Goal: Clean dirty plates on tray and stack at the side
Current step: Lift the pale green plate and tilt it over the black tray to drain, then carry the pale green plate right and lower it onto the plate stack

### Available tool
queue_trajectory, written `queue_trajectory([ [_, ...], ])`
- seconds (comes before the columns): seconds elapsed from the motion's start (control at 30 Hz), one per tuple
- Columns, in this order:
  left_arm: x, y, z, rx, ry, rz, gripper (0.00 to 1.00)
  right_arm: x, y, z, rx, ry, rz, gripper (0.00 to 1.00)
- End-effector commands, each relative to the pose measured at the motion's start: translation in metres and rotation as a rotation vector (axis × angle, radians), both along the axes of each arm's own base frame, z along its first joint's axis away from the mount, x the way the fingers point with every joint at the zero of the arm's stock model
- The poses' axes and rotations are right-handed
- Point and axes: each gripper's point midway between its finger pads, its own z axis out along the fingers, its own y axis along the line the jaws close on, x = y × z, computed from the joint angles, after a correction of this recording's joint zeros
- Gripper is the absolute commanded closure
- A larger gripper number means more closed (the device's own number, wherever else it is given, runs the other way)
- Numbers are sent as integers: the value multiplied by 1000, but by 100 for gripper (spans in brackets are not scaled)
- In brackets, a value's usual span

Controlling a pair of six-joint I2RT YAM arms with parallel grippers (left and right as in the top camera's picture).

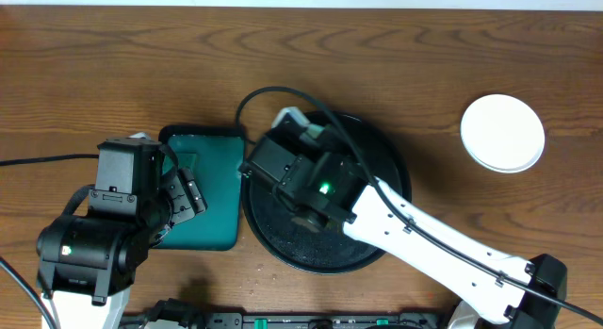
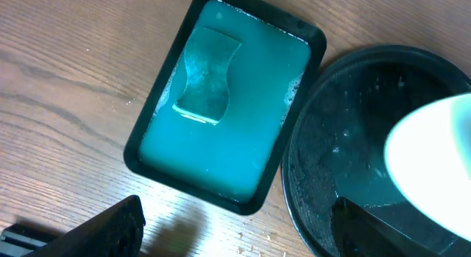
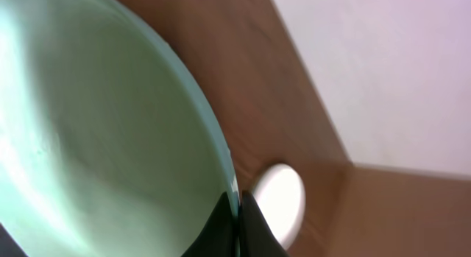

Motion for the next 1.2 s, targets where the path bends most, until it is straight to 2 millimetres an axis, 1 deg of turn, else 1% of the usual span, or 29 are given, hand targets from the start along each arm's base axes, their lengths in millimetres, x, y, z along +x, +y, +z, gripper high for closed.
queue_trajectory([
  [0.0,0,3,1,17,-1,7,19,11,-41,45,-64,-237,-158,99],
  [0.03,0,3,1,17,-2,7,19,10,-40,42,-71,-215,-146,99],
  [0.07,0,3,1,17,-3,7,19,7,-32,33,-52,-153,-109,99],
  [0.1,0,3,1,17,-3,7,19,0,-18,18,-12,-48,-40,99],
  [0.13,0,3,1,16,-4,7,19,-9,1,1,39,79,55,99],
  [0.17,0,3,1,16,-4,7,18,-18,20,-11,101,178,139,99],
  [0.2,0,3,1,16,-4,7,19,-18,29,-13,153,191,150,99],
  [0.23,0,3,1,16,-3,7,18,-9,22,-4,173,107,67,99],
  [0.27,0,3,1,17,-2,7,19,-1,8,6,161,9,-19,99],
  [0.3,-1,3,1,17,0,7,18,5,-8,19,132,-95,-100,99],
  [0.33,-1,3,0,17,3,7,18,5,-18,25,108,-136,-136,99],
  [0.37,-2,3,0,18,5,7,18,3,-17,20,105,-102,-122,99],
  [0.4,-2,3,0,18,5,7,18,-2,-9,9,119,-16,-78,99],
  [0.5,-1,3,1,17,1,7,18,-19,21,-27,296,247,-10,99],
  [0.53,0,3,1,17,0,7,18,-21,26,-35,350,306,-6,99],
  [0.57,0,3,1,17,-1,7,18,-19,27,-41,402,335,-35,99],
  [0.6,0,3,1,17,-1,7,18,-10,19,-46,459,330,-114,99],
  [0.67,-1,3,1,16,0,7,18,5,0,-53,516,305,-233,99],
  [0.73,-1,3,1,17,1,7,18,18,-17,-60,571,304,-326,99],
  [0.8,-1,3,1,17,1,7,18,30,-30,-66,667,364,-386,99],
  [0.83,-1,3,1,17,1,7,18,35,-35,-67,712,388,-407,99],
  [0.9,-1,3,1,17,1,7,18,48,-51,-67,820,425,-462,99],
  [0.97,-1,3,1,17,0,7,18,63,-76,-66,910,432,-532,99],
  [1.03,-1,3,1,17,1,7,18,77,-110,-65,981,416,-614,99],
  [1.07,-1,3,1,17,1,7,18,82,-129,-64,1010,401,-660,99],
  [1.1,-1,3,1,17,1,7,18,87,-153,-64,1039,379,-715,99],
  [1.13,-1,3,1,17,1,7,18,90,-171,-64,1055,359,-758,99],
  [1.17,-1,3,1,17,1,7,18,92,-195,-64,1069,330,-816,99],
])
